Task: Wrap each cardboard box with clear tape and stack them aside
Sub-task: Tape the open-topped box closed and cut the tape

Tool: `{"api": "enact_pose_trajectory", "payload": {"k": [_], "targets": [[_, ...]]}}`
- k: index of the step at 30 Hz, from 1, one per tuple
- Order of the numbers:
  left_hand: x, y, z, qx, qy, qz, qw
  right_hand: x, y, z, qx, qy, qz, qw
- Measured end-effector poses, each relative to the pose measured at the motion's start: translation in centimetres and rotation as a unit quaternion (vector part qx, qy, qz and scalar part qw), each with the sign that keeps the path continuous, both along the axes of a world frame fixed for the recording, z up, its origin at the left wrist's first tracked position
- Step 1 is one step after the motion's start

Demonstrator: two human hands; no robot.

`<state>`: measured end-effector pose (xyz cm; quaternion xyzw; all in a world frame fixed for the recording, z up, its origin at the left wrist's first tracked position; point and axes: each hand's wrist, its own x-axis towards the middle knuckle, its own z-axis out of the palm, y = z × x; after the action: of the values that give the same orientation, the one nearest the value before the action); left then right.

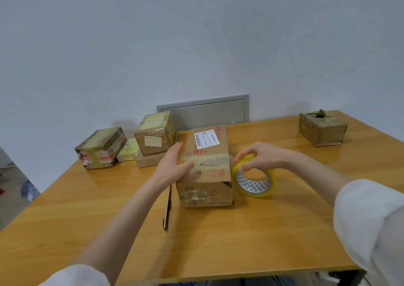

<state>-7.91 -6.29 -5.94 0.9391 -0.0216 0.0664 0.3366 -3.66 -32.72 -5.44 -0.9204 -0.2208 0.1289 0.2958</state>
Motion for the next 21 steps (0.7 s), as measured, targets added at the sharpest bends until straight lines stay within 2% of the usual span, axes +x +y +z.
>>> {"api": "enact_pose_trajectory", "payload": {"k": [2,4,5,8,11,15,21], "targets": [[0.5,-1.4,0.8,0.151,-0.058,-0.066,0.985,0.3,0.7,0.0,-0.015,-0.007,-0.001,1.0],[0.8,-2.4,-0.1,0.256,-0.019,-0.114,0.96,0.5,0.9,0.1,-0.023,0.0,-0.001,1.0],[0.8,-2.4,-0.7,0.275,0.024,-0.124,0.953,0.5,0.9,0.0,-0.021,0.004,-0.001,1.0],[0.9,-1.6,-1.2,0.277,0.076,-0.135,0.948,0.5,0.9,-0.2,-0.015,0.002,-0.007,1.0],[0.4,-2.5,-0.4,0.358,0.047,-0.126,0.924,0.6,1.2,-0.4,-0.012,0.001,-0.011,1.0],[-1.1,-5.2,-1.6,0.348,0.029,-0.144,0.926,0.8,1.1,-0.5,-0.009,-0.005,-0.009,1.0],[-0.9,-6.1,-0.4,0.324,0.052,-0.145,0.933,0.4,1.2,-0.6,0.001,-0.006,-0.014,1.0]]}}
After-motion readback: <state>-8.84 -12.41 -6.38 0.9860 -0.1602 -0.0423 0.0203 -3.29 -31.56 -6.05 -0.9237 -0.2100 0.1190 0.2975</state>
